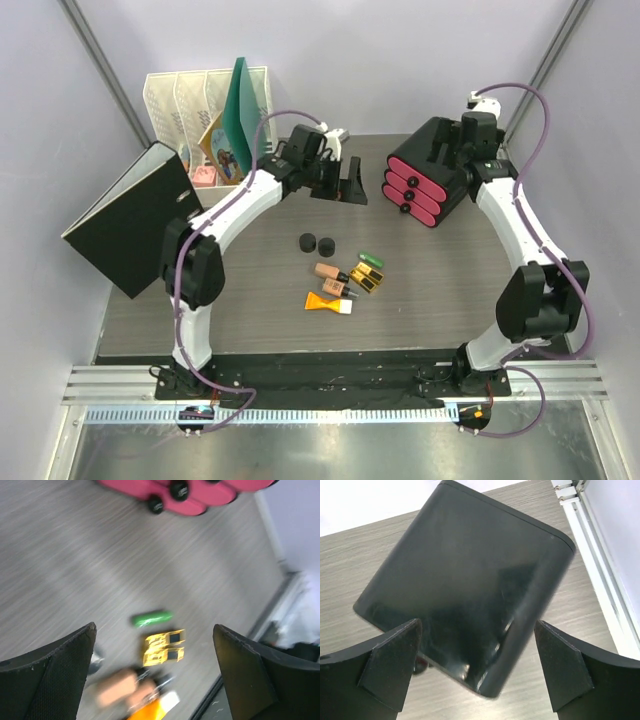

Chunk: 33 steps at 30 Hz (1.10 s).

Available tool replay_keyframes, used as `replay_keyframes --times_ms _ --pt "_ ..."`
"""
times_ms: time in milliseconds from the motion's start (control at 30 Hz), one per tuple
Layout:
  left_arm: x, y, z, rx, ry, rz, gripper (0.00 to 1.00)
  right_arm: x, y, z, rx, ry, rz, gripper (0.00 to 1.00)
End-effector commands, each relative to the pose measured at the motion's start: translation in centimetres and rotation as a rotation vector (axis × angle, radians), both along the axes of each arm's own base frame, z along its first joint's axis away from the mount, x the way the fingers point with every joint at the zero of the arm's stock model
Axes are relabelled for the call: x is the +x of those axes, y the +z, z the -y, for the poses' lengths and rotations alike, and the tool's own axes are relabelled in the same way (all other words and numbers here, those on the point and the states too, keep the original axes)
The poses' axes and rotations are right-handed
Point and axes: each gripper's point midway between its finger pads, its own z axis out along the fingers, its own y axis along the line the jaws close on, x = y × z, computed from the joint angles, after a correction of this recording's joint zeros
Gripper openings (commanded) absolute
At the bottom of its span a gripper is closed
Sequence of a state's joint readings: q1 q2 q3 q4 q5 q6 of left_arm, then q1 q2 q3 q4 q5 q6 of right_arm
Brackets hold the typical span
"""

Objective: Organize the makeup

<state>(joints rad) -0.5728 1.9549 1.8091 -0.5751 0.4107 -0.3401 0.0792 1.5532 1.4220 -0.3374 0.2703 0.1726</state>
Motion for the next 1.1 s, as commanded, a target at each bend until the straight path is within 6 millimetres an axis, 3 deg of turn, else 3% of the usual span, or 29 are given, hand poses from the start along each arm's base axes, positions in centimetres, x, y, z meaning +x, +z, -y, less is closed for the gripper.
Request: replay_keyframes --times_ms 0,67,100,167,200,267,300,333,500,667,867,1067 --pt "0.5 2.9 6.2 -0.37 0.006 -0.231 0.96 2.0 1.8 -0.4 0.046 0.026 0.038 1.0" --pt "1.4 4.3 8.0 -0.513 -0.008 -0.261 0.95 2.7 1.6 -0.1 0.051 0.019 0.033 0.98" --pt "1.9 3.0 8.9 -0.545 0.002 -0.31 0.94 3.1 0.7 0.1 0.063 0.02 0.015 0.84" --pt "2.5 3.5 10.0 -0.64 0.031 -0.409 0.93 3.7 0.6 0.6 0.09 0.013 0.012 0.57" --pt "3.4 3.9 10.8 -0.7 0.014 -0.381 0.95 4.1 -0.2 0.7 0.122 0.003 -0.003 0.28" --pt "4.2 4.6 11.7 -0.797 0.04 -0.448 0.97 4.4 -0.8 2.7 0.165 -0.039 -0.011 0.06" --pt "4.7 6.2 12.1 -0.868 0.02 -0.421 0.97 4.5 -1.2 3.0 0.185 -0.045 -0.018 0.01" --pt "5.1 4.9 12.8 -0.89 0.042 -0.48 0.97 4.6 -1.8 3.6 0.211 -0.059 -0.029 0.01" --pt "6.8 5.3 14.6 -0.981 0.097 -0.473 0.89 4.3 -4.7 3.9 0.243 -0.072 -0.091 0.01" --pt "6.8 4.9 16.2 -1.0 0.088 -0.486 0.76 4.2 -7.9 2.1 0.313 -0.011 -0.171 0.01" --pt "6.7 4.4 16.6 -0.986 0.096 -0.486 0.67 3.7 -10.2 1.5 0.333 0.007 -0.235 0.01" --pt "6.6 3.4 16.7 -0.959 0.1 -0.487 0.65 3.3 -11.2 1.3 0.341 0.011 -0.261 0.01"
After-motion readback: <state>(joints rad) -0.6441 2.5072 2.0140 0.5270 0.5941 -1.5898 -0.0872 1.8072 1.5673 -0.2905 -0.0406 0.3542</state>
